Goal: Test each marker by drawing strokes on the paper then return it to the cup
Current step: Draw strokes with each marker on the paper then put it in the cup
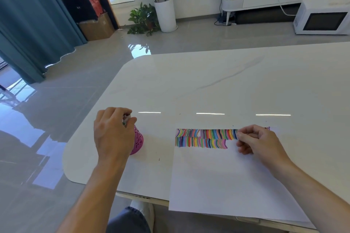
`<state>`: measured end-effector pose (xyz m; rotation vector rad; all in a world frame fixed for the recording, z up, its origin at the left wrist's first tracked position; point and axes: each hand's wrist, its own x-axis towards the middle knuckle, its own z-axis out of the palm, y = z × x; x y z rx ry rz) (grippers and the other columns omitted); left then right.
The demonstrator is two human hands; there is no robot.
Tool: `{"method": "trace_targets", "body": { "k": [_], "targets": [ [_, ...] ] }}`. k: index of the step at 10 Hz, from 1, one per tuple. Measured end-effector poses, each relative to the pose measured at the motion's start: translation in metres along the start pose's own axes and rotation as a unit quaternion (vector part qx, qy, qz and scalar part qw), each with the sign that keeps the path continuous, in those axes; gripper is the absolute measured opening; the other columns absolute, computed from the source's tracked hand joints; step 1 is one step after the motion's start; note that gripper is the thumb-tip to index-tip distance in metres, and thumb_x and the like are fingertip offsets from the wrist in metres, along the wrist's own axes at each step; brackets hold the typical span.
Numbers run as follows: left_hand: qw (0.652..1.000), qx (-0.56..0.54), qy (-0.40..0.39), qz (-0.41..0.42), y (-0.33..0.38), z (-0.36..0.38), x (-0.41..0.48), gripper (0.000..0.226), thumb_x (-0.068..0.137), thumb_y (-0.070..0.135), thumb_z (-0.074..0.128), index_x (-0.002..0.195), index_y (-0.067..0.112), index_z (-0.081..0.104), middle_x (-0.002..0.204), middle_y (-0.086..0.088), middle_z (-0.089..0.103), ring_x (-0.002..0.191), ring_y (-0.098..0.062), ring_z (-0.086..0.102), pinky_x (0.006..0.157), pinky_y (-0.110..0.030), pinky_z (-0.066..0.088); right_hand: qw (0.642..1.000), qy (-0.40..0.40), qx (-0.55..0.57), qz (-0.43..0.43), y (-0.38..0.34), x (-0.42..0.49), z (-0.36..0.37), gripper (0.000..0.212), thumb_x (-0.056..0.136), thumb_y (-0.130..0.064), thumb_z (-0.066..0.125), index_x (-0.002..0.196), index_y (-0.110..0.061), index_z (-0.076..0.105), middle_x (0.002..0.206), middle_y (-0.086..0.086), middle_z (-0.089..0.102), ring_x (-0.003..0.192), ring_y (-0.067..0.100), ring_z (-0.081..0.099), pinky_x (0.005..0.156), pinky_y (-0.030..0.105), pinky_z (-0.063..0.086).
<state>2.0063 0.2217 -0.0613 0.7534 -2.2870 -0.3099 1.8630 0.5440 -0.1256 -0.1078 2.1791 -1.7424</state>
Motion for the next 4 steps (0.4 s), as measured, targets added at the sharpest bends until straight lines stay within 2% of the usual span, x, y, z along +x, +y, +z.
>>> {"method": "trace_targets", "body": {
  "k": [1,2,3,4],
  "targets": [
    [1.000,0.009,0.001,0.021,0.004,0.002,-0.002,0.025,0.081,0.015,0.080,0.104,0.018,0.071,0.105,0.001,0.067,0.109,-0.020,0.049,0.088,-0.030,0.040,1.000,0.000,0.001,0.002,-0.002,-0.001,0.001,0.004,0.095,-0.008,0.069,0.094,-0.004,0.070,0.067,0.009,0.075,0.053,0.016,0.067,0.057,0.029,0.055],
    [0.996,0.005,0.007,0.085,0.016,0.006,-0.009,0.029,0.081,0.013,0.080,0.108,0.019,0.070,0.106,0.003,0.065,0.109,-0.017,0.048,0.081,-0.032,0.041,1.000,-0.001,0.009,0.002,-0.004,-0.003,0.001,0.005,0.096,-0.008,0.069,0.095,-0.003,0.069,0.069,0.011,0.075,0.054,0.017,0.067,0.058,0.031,0.055],
    [0.990,-0.030,-0.012,0.134,0.029,0.015,-0.018,0.020,0.087,0.012,0.073,0.107,0.017,0.071,0.104,0.003,0.065,0.105,-0.019,0.053,0.082,-0.029,0.042,1.000,-0.003,0.007,-0.019,-0.004,-0.007,0.001,0.005,0.096,-0.009,0.069,0.095,-0.004,0.069,0.068,0.011,0.074,0.054,0.018,0.066,0.054,0.026,0.054],
    [0.985,-0.072,-0.067,0.141,0.043,0.027,-0.032,0.016,0.090,0.013,0.070,0.105,0.018,0.071,0.101,0.007,0.064,0.099,-0.016,0.057,0.081,-0.026,0.043,0.999,0.002,0.008,-0.035,-0.003,-0.009,0.000,0.004,0.096,-0.011,0.069,0.094,-0.008,0.069,0.069,0.010,0.074,0.055,0.019,0.066,0.056,0.027,0.054]
  ]
}}
